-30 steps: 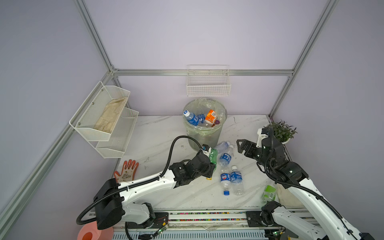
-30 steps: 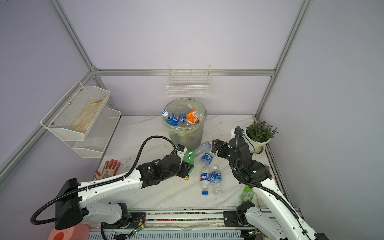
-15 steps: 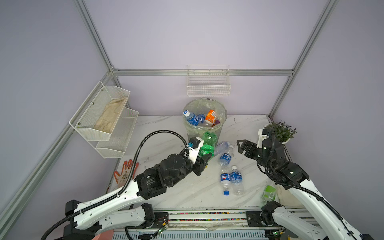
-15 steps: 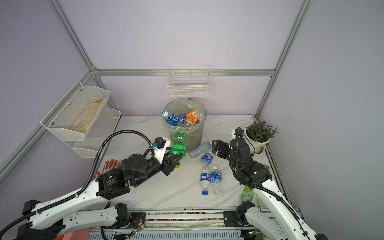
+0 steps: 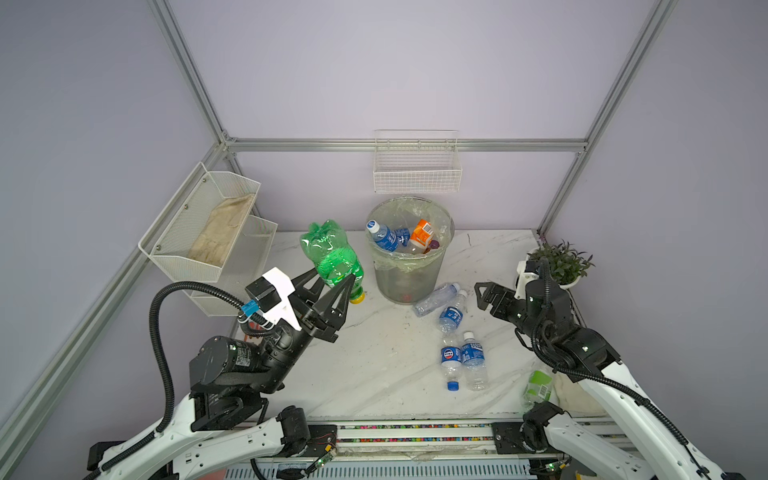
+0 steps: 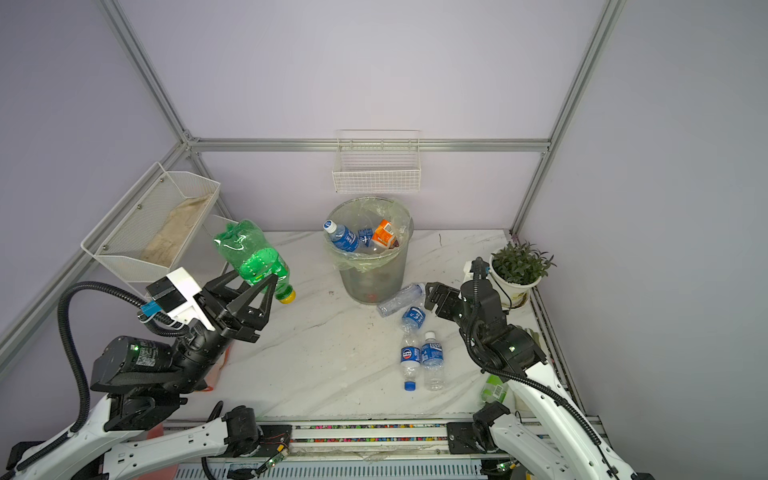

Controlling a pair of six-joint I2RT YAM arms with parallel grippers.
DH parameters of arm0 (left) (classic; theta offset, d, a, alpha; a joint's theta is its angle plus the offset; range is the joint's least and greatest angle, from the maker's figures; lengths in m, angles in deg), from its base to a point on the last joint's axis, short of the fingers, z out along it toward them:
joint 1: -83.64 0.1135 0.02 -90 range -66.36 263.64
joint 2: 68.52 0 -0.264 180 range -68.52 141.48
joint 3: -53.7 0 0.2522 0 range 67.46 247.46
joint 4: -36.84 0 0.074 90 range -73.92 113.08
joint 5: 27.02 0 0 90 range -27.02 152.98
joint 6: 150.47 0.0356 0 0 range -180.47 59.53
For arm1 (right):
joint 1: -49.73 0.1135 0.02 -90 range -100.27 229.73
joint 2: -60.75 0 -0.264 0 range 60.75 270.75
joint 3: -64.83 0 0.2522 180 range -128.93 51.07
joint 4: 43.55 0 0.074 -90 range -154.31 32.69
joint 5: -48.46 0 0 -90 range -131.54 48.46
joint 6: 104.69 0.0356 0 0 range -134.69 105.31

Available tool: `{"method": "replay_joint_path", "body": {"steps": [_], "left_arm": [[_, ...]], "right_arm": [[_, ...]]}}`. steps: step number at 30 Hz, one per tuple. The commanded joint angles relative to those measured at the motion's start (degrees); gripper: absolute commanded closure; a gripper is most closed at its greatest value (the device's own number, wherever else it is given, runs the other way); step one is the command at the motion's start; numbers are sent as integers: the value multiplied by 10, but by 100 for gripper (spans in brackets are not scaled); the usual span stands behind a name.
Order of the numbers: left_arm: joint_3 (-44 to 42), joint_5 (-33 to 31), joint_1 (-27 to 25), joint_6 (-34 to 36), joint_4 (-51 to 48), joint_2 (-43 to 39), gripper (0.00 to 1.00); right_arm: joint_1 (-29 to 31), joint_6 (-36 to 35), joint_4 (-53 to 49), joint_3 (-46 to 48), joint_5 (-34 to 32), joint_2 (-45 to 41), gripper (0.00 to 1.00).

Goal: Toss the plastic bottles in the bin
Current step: 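Carry the green soda bottle up and over the bin with the left gripper, then open the left gripper to drop the green soda bottle into the bin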

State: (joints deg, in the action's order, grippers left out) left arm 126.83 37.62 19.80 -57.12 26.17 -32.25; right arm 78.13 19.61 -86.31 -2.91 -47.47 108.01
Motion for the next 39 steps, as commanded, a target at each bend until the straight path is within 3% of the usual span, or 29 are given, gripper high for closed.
{"method": "replay_joint_path", "body": {"steps": [1, 13, 25, 27, 28, 29, 30, 31, 34, 39], "left_arm": [[61, -26, -1, 45, -15, 60, 77], [290, -33, 26, 118, -33, 293, 77], [487, 152, 233, -11, -148, 519, 76], [511, 167, 257, -12, -159, 562, 68], [531, 165, 268, -14, -178, 587, 56], [555, 160, 275, -19, -204, 611, 36], [593, 154, 280, -27, -249, 638, 7], [640, 145, 283, -32, -305, 667, 0], [707, 124, 274, -46, -388, 687, 0], [601, 76, 218, 17, -262, 578, 0]], "right_arm": [[0, 12, 1, 3, 9, 1, 3], [0, 18, -15, -10, 8, -7, 3], [0, 21, -28, -18, 11, -18, 2], [0, 21, -32, -20, 11, -21, 3], [0, 20, -34, -22, 12, -23, 3], [0, 19, -37, -23, 13, -24, 3], [1, 18, -40, -25, 13, -27, 3], [0, 14, -44, -26, 13, -30, 3], [0, 7, -55, -27, 9, -40, 3], [0, 4, -56, -9, 12, -49, 3]]}}
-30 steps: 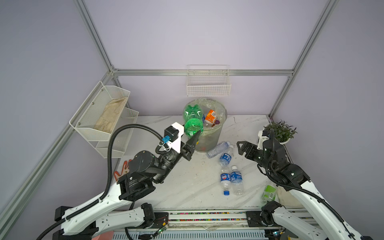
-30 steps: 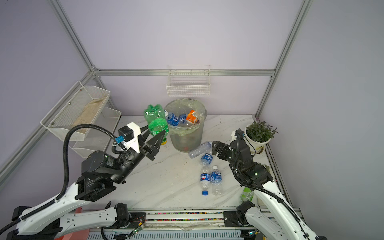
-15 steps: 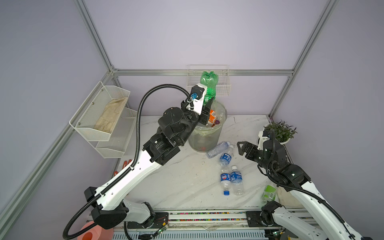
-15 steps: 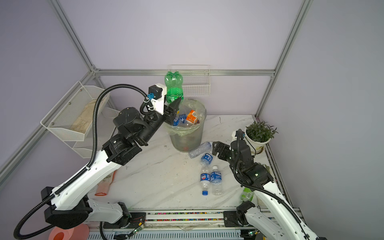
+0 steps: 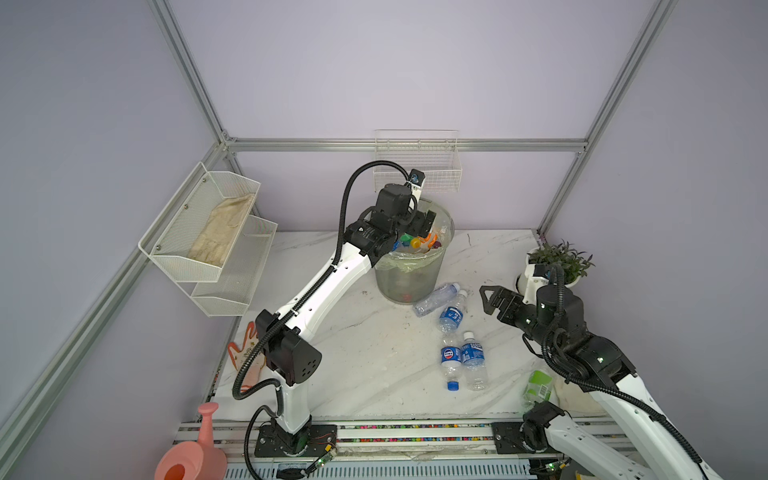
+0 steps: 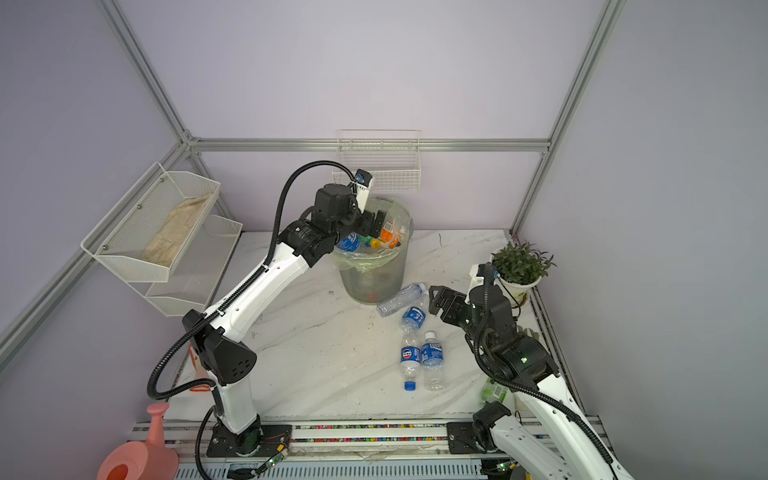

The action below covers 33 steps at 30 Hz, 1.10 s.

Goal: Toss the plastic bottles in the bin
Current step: 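Open the left gripper to drop the green soda bottle into the bin, then withdraw the left gripper while the right gripper lowers onto the Pocari Sweat bottle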

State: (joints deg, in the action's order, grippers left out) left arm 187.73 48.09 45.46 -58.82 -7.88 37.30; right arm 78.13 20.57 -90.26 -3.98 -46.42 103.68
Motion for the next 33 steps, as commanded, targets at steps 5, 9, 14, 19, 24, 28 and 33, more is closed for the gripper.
{"method": "replay_joint_path", "body": {"steps": [5, 9, 14, 19, 24, 28, 33], "left_arm": [[-43, -22, -52, 36, 103, -176, 0], [-85, -15, -55, 22, 107, -217, 0], [-159, -12, -57, 8, 127, -284, 0], [-236, -15, -57, -8, 142, -342, 0], [-302, -22, -57, -22, 149, -387, 0], [-356, -29, -57, -40, 153, -420, 0], [-427, -38, -57, -65, 159, -458, 0]], "right_arm": [[0, -5, -12, 14, 10, 5, 2], [0, 5, -17, 19, 8, 3, 2], [0, 8, -31, 29, 8, 8, 2], [0, 3, -30, 54, 22, 35, 2], [0, 13, -19, 85, 37, 57, 2], [1, 24, -1, 110, 49, 61, 3], [0, 28, 7, 133, 61, 66, 4]]}}
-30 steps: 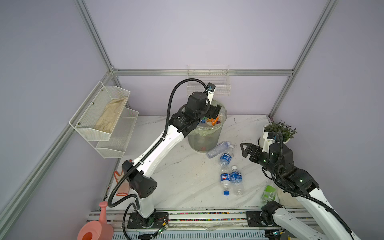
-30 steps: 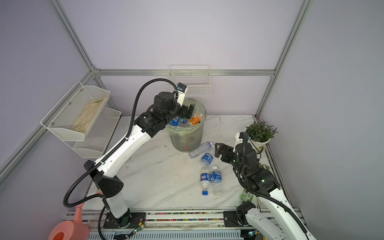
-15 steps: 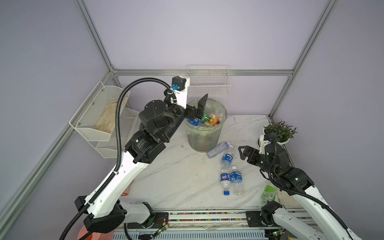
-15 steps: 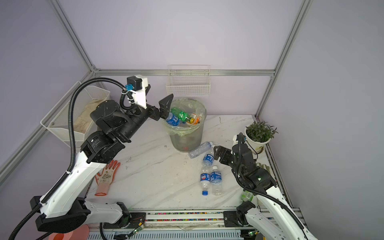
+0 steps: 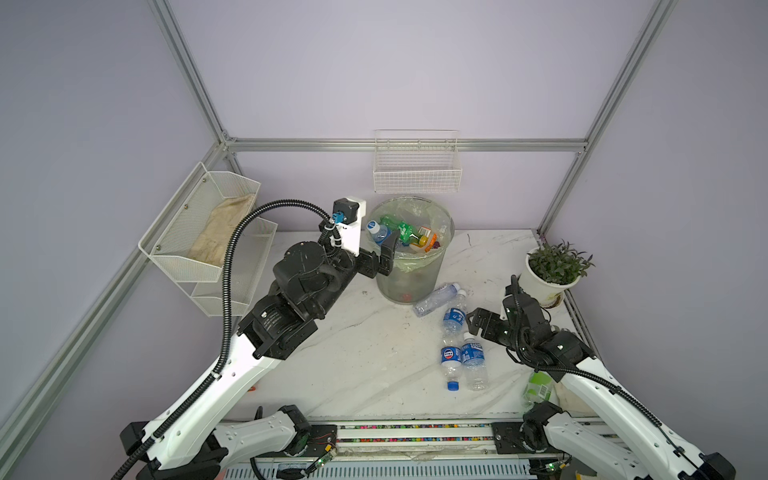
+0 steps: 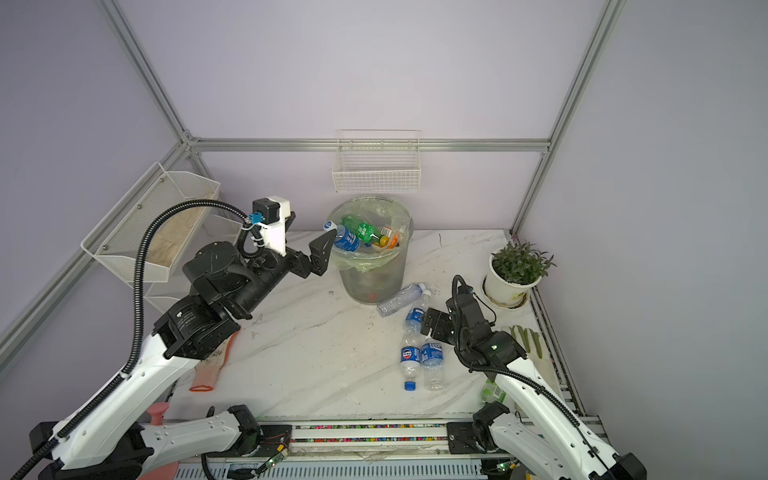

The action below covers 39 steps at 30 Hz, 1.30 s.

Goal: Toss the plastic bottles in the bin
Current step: 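Withdraw the left gripper while the right gripper lowers onto the Pocari Sweat bottle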

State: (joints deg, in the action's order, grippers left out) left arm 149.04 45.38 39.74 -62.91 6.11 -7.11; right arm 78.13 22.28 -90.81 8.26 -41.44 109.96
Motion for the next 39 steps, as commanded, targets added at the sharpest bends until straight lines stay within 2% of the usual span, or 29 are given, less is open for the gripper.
{"method": "replay_joint_path", "body": {"steps": [1, 5, 9, 15, 17, 31, 39], "left_arm": [[-54, -14, 0, -31, 20, -21, 0], [-101, -26, 0, -49, 20, -46, 0], [-138, -30, 0, -69, 19, -69, 0], [-170, -39, 0, -89, 9, -91, 0], [-179, -41, 0, -95, 7, -97, 0], [-228, -62, 0, -132, -16, -148, 0], [-247, -64, 0, -145, -22, -171, 0]], "right_arm": [[0, 14, 12, 16, 14, 4, 6], [2, 33, 6, 42, 15, 3, 12], [2, 69, -16, 70, -14, -11, 14], [13, 107, -35, 104, -32, -23, 17], [22, 112, -28, 113, -31, -24, 21], [119, 181, 1, 116, -98, 54, 21], [132, 206, 12, 117, -115, 109, 20]]}}
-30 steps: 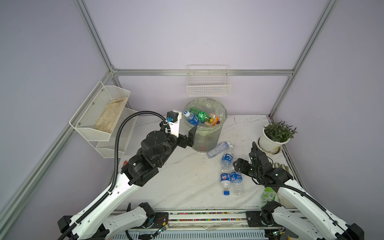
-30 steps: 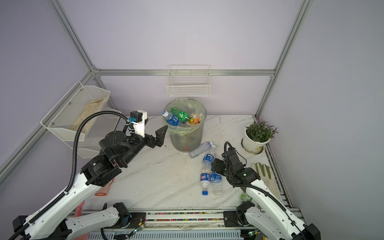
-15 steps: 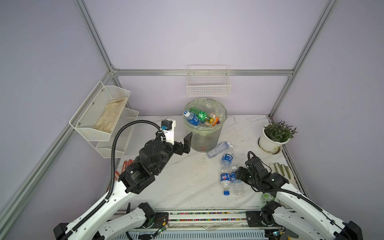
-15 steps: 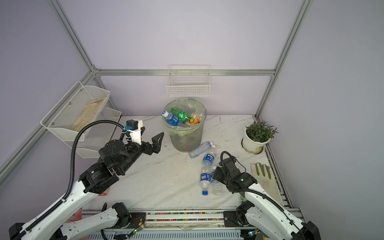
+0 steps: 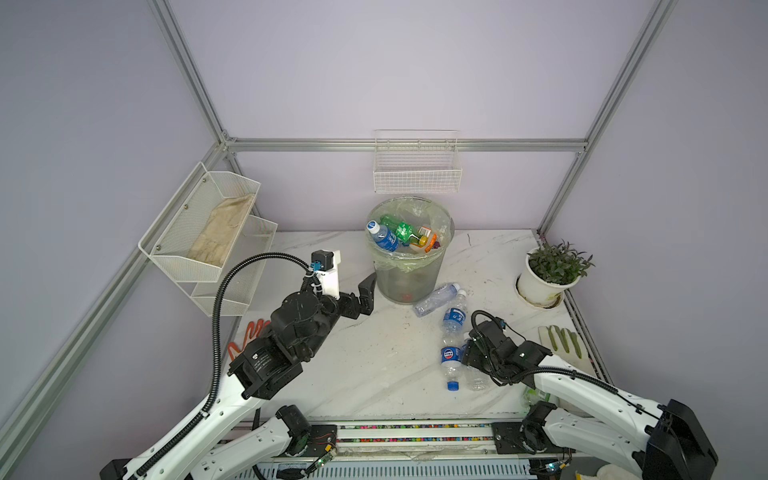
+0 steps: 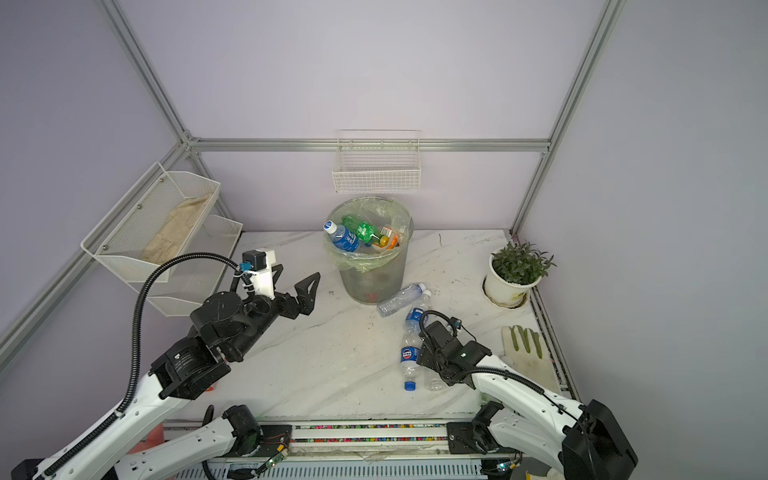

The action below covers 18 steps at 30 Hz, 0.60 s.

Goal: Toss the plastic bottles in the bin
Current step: 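Withdraw the left gripper while the right gripper lowers onto the Pocari Sweat bottle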

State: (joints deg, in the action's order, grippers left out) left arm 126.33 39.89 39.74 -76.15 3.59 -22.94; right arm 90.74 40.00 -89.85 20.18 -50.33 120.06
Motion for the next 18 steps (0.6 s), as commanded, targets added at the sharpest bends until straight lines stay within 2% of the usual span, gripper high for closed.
{"method": "replay_joint_path", "body": {"steps": [1, 10, 12, 14, 18], "left_arm": [[-21, -10, 0, -13, 0, -15, 0], [-38, -18, 0, -25, -19, -42, 0], [-44, -20, 0, -27, -21, -48, 0], [-54, -27, 0, -29, -23, -54, 0], [-64, -30, 0, -34, -31, -62, 0]], "right_arm": [[6, 30, 5, -1, -29, 12, 20], [6, 19, 38, -7, -36, 59, 26], [6, 12, 46, -9, -35, 71, 36], [6, 9, 54, -11, -34, 79, 39], [6, 3, 46, -17, -35, 82, 54]]}}
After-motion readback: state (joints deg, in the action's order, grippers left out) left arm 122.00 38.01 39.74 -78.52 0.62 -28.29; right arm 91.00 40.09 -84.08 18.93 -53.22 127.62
